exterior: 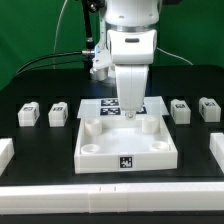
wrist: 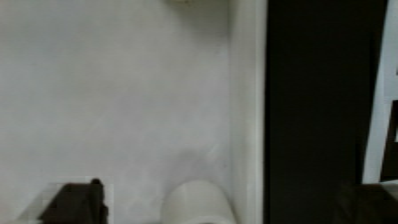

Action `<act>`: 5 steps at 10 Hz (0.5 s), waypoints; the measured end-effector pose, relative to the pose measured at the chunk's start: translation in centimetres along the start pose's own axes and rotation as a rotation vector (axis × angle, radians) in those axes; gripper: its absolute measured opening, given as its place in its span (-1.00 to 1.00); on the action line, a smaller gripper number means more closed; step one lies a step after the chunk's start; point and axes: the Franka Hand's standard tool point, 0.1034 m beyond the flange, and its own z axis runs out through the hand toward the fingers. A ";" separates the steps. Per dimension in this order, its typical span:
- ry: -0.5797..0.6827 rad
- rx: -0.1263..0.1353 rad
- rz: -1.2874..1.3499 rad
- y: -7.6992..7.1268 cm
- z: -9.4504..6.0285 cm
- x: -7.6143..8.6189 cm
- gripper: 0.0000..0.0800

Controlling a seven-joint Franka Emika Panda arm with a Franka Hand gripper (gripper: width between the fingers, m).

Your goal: Assemble one leg

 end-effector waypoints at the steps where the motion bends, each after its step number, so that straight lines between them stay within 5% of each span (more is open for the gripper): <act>1: 0.001 0.015 -0.007 -0.5 0.6 0.0 0.63; 5: 0.007 0.054 -0.004 -1.3 2.4 0.1 0.63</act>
Offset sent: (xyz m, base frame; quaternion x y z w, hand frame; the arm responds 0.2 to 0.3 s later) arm 0.0008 0.0072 -0.0102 -0.0127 0.0127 -0.0213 0.9996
